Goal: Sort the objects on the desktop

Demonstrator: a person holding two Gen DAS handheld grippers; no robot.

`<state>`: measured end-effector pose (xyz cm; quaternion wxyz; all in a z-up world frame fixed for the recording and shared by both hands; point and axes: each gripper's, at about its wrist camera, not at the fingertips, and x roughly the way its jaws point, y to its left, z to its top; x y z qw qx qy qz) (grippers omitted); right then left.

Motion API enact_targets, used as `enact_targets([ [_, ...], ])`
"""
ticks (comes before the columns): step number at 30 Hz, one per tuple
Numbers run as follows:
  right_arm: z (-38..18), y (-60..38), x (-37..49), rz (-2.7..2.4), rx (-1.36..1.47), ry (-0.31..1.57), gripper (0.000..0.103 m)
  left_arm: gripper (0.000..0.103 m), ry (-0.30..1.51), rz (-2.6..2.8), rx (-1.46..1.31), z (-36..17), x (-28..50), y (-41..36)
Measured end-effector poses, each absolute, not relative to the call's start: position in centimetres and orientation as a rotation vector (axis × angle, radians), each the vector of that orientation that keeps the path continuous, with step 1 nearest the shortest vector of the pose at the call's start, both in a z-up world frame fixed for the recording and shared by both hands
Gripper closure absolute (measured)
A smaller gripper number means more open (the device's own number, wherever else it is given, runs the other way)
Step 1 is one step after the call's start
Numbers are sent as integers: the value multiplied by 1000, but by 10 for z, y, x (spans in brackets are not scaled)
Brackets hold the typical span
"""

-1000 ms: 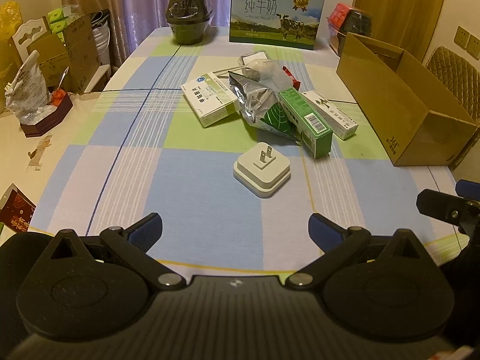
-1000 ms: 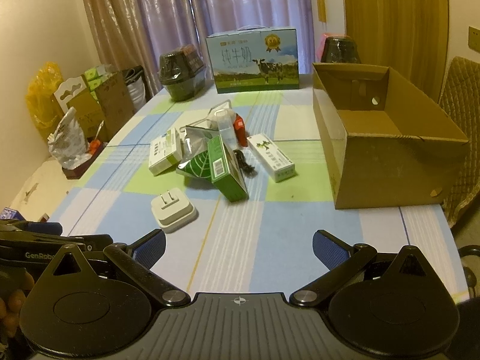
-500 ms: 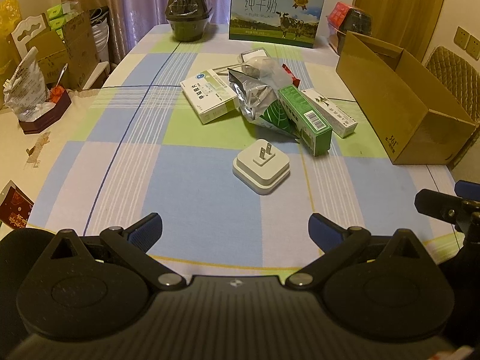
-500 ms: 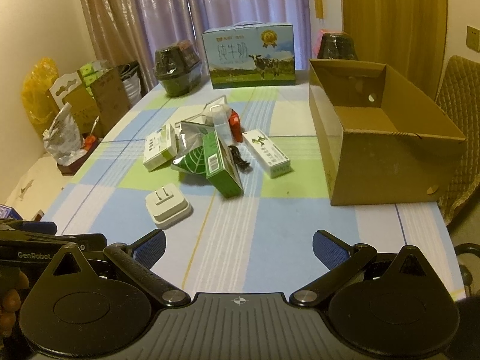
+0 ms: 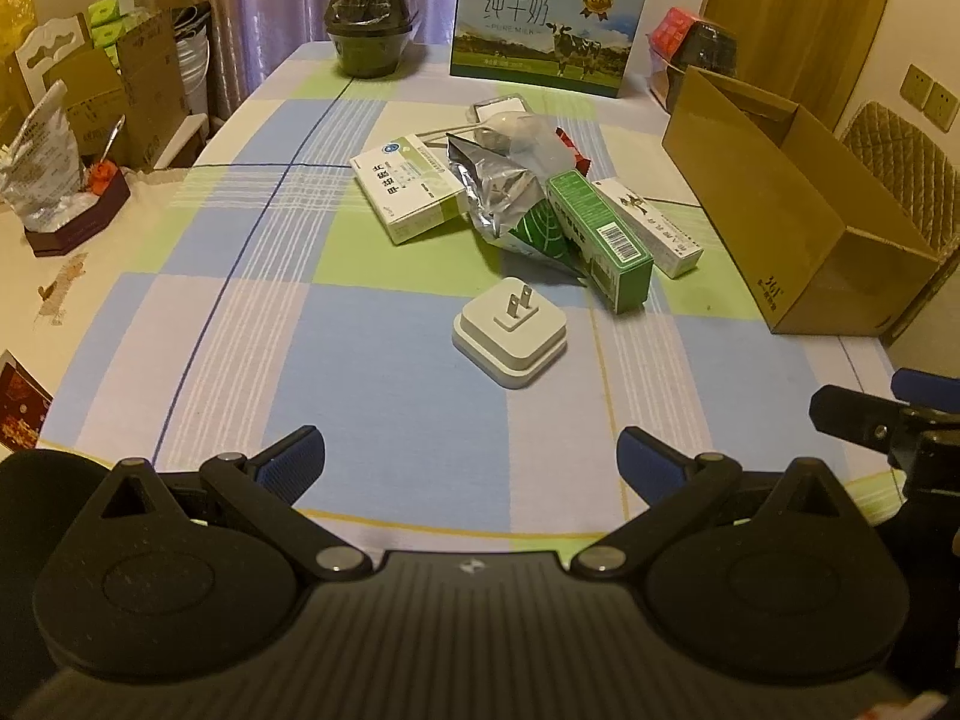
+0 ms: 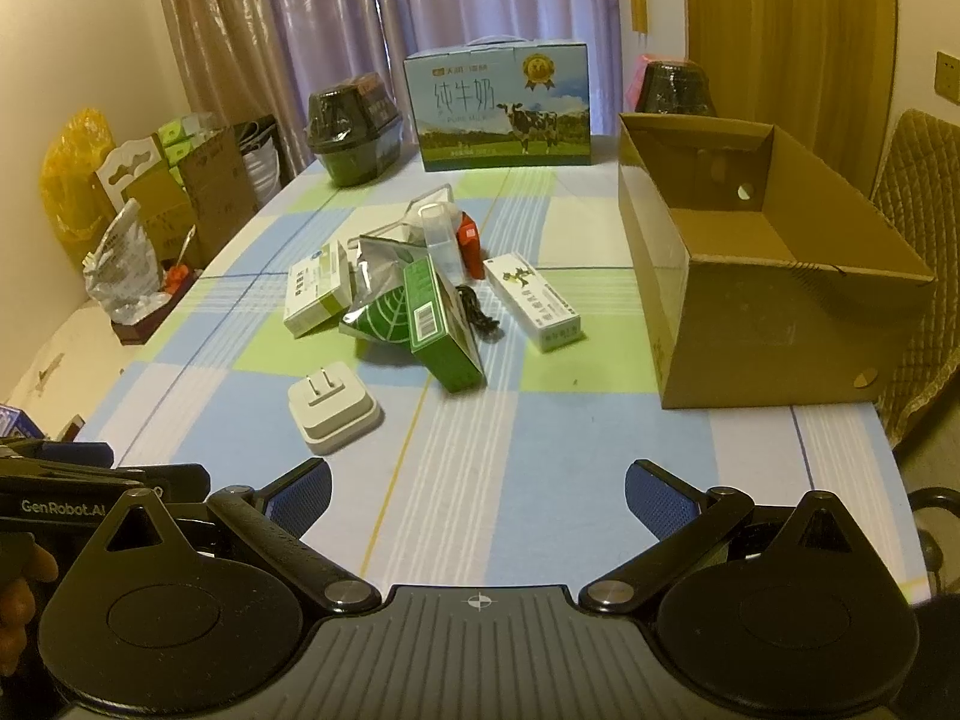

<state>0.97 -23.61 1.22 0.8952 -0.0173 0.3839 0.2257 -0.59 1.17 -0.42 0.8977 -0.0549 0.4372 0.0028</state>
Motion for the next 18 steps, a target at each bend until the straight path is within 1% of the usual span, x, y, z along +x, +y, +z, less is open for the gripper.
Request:
enact_targets([
  [18, 9, -232, 11, 478, -57, 777, 2, 1, 854, -22, -60, -3, -2, 19],
])
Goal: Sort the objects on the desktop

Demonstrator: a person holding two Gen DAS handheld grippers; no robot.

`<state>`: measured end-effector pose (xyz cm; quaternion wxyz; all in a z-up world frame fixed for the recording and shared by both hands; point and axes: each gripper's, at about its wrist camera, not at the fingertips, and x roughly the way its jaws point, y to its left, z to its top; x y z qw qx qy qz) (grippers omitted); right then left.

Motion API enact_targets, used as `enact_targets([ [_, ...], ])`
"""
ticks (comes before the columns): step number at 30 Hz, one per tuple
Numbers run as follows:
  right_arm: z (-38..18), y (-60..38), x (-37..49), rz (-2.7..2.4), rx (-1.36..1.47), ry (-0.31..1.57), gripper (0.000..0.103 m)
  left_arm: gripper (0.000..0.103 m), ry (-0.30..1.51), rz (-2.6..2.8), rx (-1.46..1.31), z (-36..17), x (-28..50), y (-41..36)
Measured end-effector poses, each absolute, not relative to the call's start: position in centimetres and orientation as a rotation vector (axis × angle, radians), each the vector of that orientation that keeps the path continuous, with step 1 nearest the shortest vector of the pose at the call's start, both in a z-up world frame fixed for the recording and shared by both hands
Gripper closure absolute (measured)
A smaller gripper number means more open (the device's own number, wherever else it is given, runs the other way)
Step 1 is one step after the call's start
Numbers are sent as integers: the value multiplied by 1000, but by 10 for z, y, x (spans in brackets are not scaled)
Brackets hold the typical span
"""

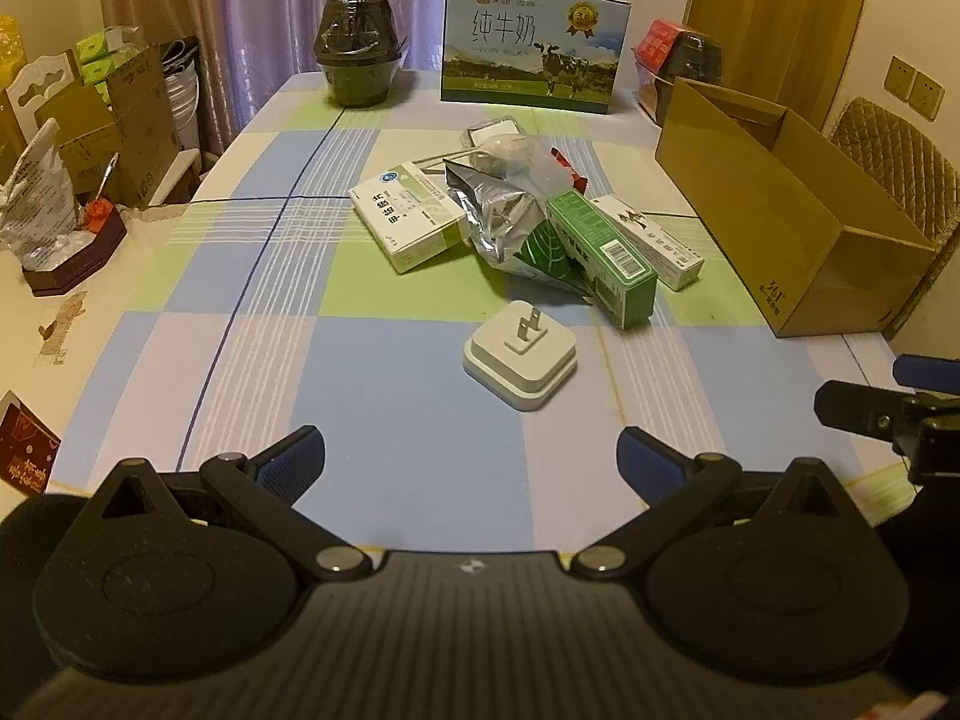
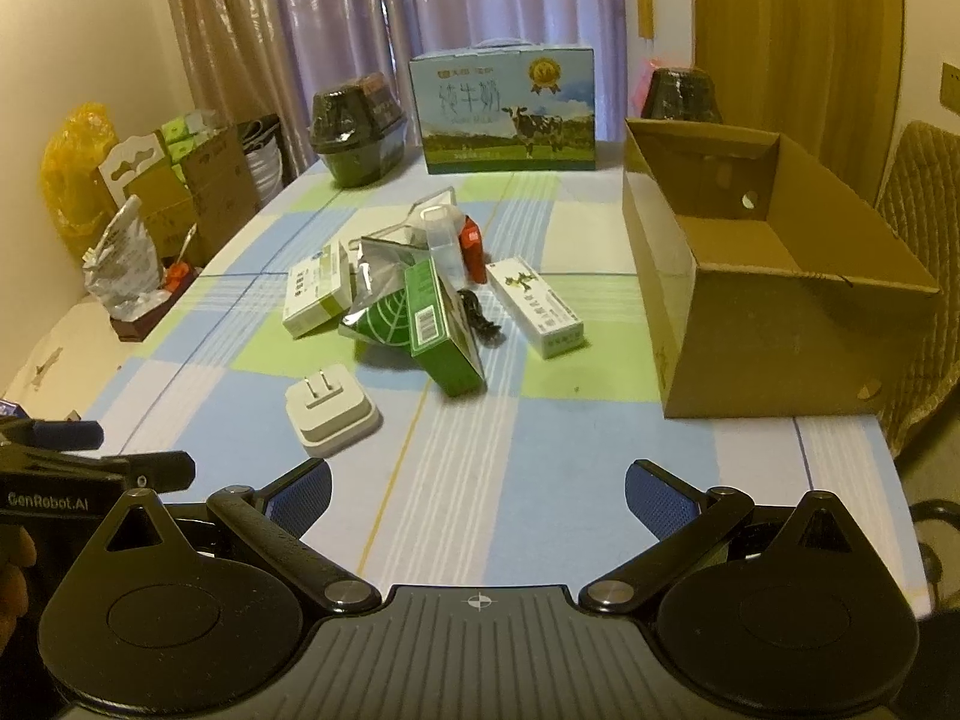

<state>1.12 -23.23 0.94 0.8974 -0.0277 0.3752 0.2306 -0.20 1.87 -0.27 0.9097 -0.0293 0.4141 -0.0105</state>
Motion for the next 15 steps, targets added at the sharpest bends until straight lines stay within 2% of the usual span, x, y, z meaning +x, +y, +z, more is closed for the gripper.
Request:
enact_targets([
  [15, -5, -210, 37, 536, -139, 722, 2, 1, 849, -249, 169, -11, 54, 15],
])
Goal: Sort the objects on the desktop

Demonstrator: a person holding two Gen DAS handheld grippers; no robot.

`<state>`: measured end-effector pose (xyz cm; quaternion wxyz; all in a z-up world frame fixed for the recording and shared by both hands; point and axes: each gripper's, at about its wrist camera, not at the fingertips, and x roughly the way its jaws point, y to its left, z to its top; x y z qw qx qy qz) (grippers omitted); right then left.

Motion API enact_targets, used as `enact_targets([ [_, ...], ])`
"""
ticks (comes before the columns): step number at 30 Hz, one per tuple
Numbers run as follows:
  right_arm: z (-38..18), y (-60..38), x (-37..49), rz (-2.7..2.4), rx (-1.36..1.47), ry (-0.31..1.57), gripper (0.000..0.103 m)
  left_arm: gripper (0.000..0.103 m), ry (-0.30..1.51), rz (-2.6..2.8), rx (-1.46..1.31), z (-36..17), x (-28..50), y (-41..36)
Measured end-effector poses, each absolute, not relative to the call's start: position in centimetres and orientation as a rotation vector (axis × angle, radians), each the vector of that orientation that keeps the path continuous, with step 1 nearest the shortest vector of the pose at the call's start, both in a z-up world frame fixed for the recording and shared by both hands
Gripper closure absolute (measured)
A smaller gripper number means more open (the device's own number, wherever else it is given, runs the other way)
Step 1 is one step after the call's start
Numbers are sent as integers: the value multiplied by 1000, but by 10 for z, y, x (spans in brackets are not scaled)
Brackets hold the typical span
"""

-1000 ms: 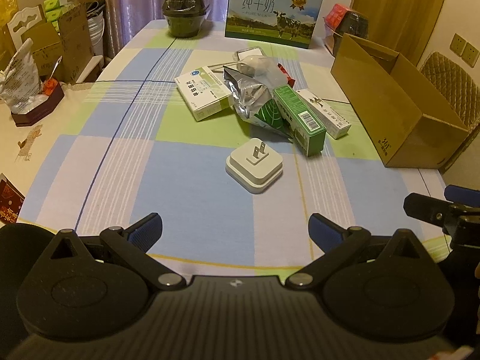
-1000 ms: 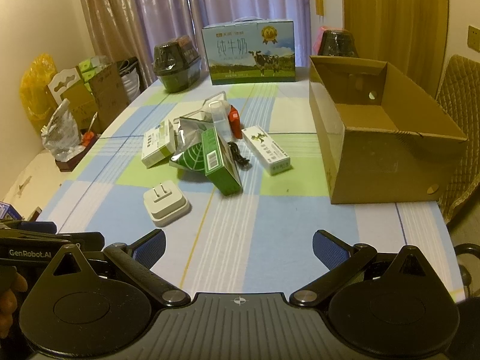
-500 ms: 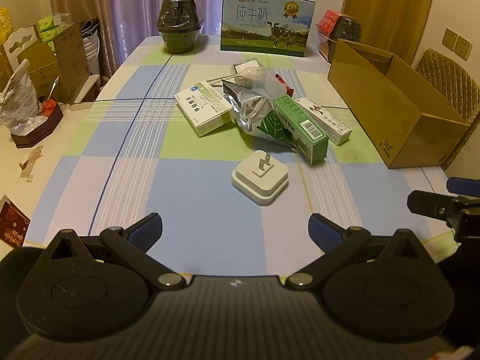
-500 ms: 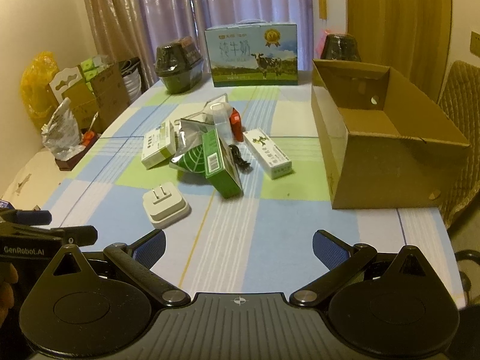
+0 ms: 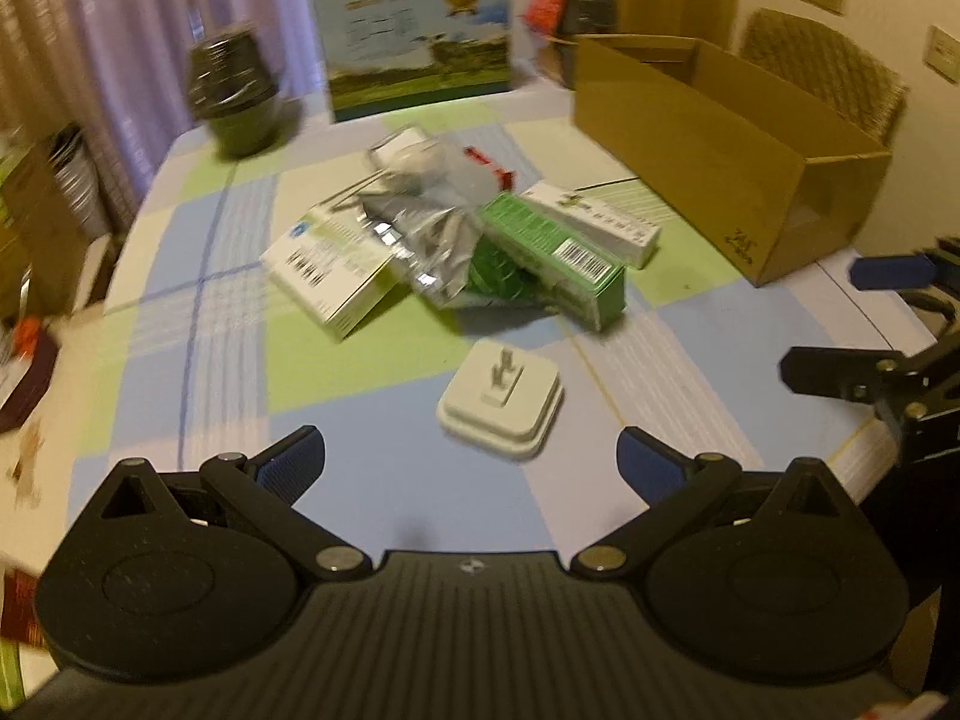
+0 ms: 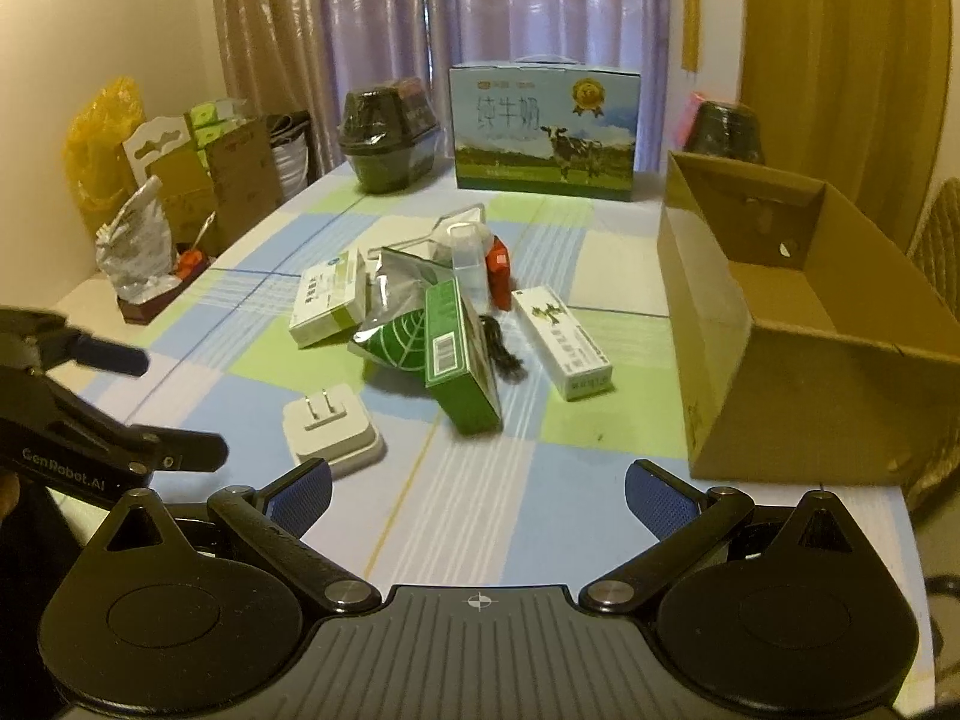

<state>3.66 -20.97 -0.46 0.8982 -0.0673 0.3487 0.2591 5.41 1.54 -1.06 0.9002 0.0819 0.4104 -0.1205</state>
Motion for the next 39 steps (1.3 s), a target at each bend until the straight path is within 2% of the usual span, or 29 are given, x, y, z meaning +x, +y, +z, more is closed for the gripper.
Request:
enact_targets([
  [8, -20, -197, 66, 566, -171, 708, 2, 1, 910, -375, 275, -43, 96, 6],
  [14, -36, -184, 88, 597, -214, 718, 17, 4, 956, -421, 343, -63, 118, 0],
  [17, -45, -179, 98, 614, -232, 724, 21, 9, 972, -435, 353, -73, 127, -1],
  [19, -51, -173, 104, 628, -247, 726, 24, 20, 987, -450, 346, -81, 133, 0],
  [21, -56, -169, 108, 642, -262, 728, 26, 25, 994, -454, 333, -86, 137, 1],
  [26, -69, -152, 125, 670, -325, 712, 35, 31, 992, -472, 301, -89, 144, 3],
  [28, -72, -146, 132, 682, -333, 705, 39, 42, 985, -469, 281, -89, 146, 5],
  [32, -78, -135, 144, 701, -342, 699, 48, 42, 979, -428, 251, -88, 147, 9],
  [35, -79, -134, 149, 697, -343, 697, 63, 42, 982, -409, 221, -89, 145, 9],
  [36, -78, -135, 149, 693, -338, 701, 71, 42, 980, -406, 227, -88, 142, 7],
  [39, -75, -150, 149, 656, -278, 730, 76, 42, 980, -403, 232, -88, 136, 1],
])
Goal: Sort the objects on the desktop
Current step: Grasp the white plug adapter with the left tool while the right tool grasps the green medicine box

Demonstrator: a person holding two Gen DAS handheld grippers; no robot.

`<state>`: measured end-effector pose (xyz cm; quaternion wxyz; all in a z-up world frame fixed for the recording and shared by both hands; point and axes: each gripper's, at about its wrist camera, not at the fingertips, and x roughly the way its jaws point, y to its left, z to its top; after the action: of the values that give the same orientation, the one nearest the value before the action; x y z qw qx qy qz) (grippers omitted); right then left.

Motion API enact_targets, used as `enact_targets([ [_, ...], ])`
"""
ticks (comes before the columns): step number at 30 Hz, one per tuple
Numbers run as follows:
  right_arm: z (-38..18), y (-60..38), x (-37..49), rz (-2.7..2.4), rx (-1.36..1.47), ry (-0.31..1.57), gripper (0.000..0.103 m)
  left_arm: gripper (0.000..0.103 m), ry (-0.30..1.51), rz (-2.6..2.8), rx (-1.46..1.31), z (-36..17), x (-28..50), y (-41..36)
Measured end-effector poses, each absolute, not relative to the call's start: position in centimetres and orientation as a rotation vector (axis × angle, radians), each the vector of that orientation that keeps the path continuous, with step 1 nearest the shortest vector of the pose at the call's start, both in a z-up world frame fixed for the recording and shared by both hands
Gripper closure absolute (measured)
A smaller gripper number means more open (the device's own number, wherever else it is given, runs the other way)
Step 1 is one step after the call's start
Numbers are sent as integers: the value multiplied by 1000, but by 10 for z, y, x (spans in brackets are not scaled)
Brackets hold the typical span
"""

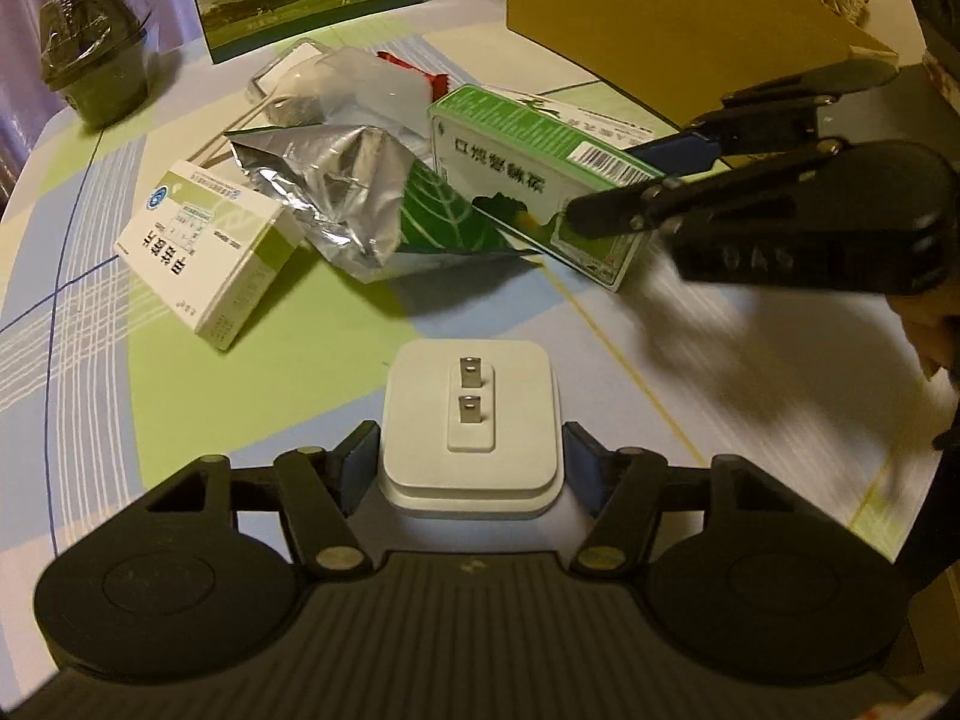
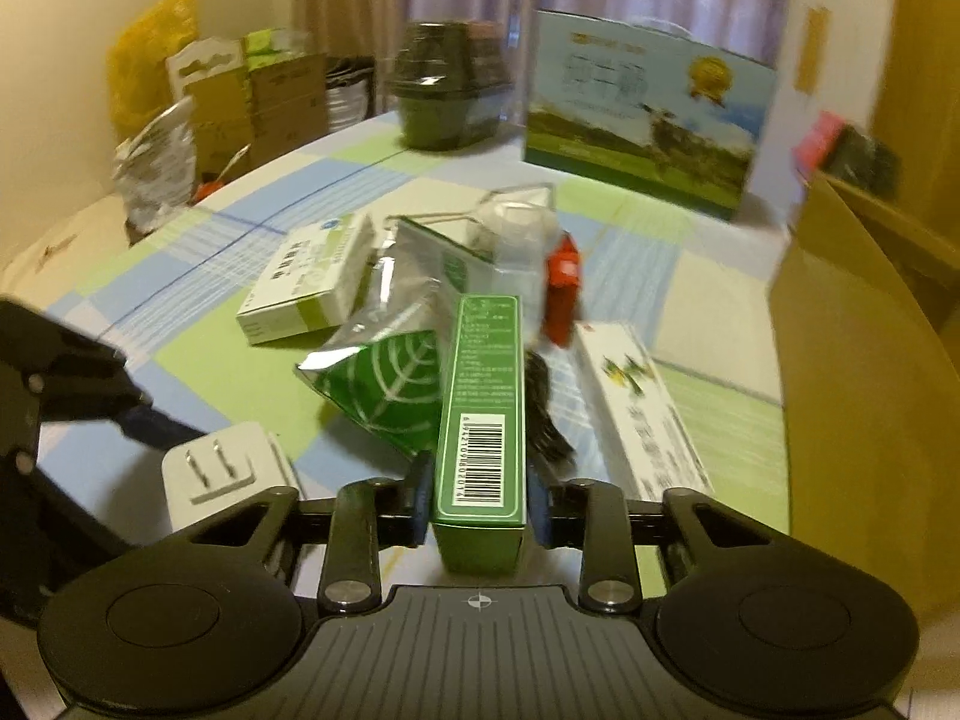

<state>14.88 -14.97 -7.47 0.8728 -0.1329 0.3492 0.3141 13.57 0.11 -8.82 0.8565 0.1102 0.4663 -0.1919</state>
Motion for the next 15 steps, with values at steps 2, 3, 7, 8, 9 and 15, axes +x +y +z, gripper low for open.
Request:
enact_targets([
  [2, -72, -165, 148, 638, -201, 772, 76, 42, 968, -397, 225, -87, 131, -3],
  [3, -70, -173, 146, 627, -170, 791, 76, 42, 960, -394, 222, -86, 128, -4],
  [7, -65, -196, 133, 577, -125, 824, 76, 35, 944, -381, 213, -86, 124, -10],
  [8, -64, -197, 131, 573, -132, 819, 76, 35, 943, -377, 217, -87, 124, -11],
  [9, -65, -196, 129, 573, -144, 814, 75, 35, 944, -372, 222, -89, 124, -12],
  [15, -71, -181, 135, 575, -210, 802, 64, 36, 941, -329, 207, -90, 128, -11],
])
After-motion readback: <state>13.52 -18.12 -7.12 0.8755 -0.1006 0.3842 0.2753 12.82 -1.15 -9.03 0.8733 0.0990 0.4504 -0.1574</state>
